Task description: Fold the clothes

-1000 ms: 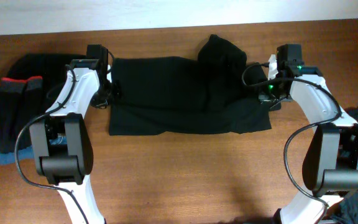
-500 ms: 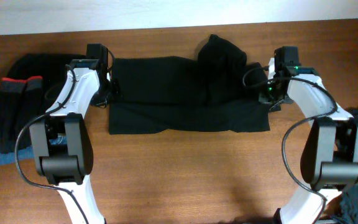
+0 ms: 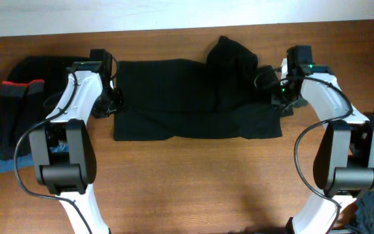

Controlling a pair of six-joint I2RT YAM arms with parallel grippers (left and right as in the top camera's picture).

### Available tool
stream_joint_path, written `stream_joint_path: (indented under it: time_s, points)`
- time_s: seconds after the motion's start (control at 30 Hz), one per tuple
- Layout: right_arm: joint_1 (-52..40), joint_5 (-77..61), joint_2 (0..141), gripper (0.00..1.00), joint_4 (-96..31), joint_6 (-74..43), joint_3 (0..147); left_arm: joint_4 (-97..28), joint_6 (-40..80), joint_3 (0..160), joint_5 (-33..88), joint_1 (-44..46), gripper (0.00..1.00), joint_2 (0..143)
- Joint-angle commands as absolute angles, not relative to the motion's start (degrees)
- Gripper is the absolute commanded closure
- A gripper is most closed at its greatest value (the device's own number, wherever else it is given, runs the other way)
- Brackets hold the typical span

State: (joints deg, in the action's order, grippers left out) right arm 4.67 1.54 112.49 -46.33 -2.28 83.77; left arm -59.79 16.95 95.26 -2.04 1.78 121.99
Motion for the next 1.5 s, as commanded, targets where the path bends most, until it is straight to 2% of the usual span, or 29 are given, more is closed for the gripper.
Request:
stream_joint_path:
  time_s: [0.0, 0.03, 0.07, 0.13, 0.2, 0.37, 0.53, 0.63, 0.77, 1.07, 1.47]
  points:
    - [4.62, 2.31, 109.10, 0.63, -48.38, -1.93, 88.07, -60.75, 16.45, 95.31, -2.20, 1.39, 0.84, 116.79]
    - [4.62, 2.04, 109.10, 0.65, -48.99, -1.93, 88.07, -60.86, 16.43, 95.31, -1.65, 1.39, 0.93, 116.44]
    - [4.62, 1.93, 109.12, 0.71, -49.65, -1.91, 88.07, -60.95, 16.40, 95.31, -0.86, 1.43, 1.00, 116.18]
    - [4.60, 1.83, 109.49, 0.85, -51.51, -1.87, 88.03, -61.34, 16.19, 95.29, 1.30, 1.63, 1.00, 116.11]
    - [4.56, 0.16, 110.06, 0.91, -53.39, 0.12, 88.03, -61.82, 15.86, 95.20, 2.46, 2.17, 1.00, 116.33]
    - [4.56, -4.97, 111.72, 0.90, -54.11, 5.87, 86.13, -60.51, 13.65, 92.42, 2.52, 5.10, 1.00, 116.33]
    - [4.54, -7.44, 115.92, 0.91, -52.03, 7.73, 84.42, -54.19, 13.39, 86.24, 1.69, 7.16, 1.00, 116.36]
    - [4.67, -5.72, 117.32, 0.96, -50.11, 6.37, 84.42, -50.72, 13.41, 82.89, 1.72, 7.14, 1.00, 116.36]
    - [5.37, -7.49, 116.53, 0.96, -47.00, 3.57, 85.91, -48.84, 13.39, 80.47, 1.69, 7.14, 1.00, 116.44]
    - [5.76, -8.62, 115.55, 0.89, -45.32, 3.60, 92.55, -48.77, 13.41, 78.19, 1.72, 7.14, 0.98, 116.44]
    - [5.76, -8.51, 124.73, 0.89, -42.83, 3.60, 92.51, -48.42, 13.41, 74.61, 1.72, 7.14, 0.92, 116.44]
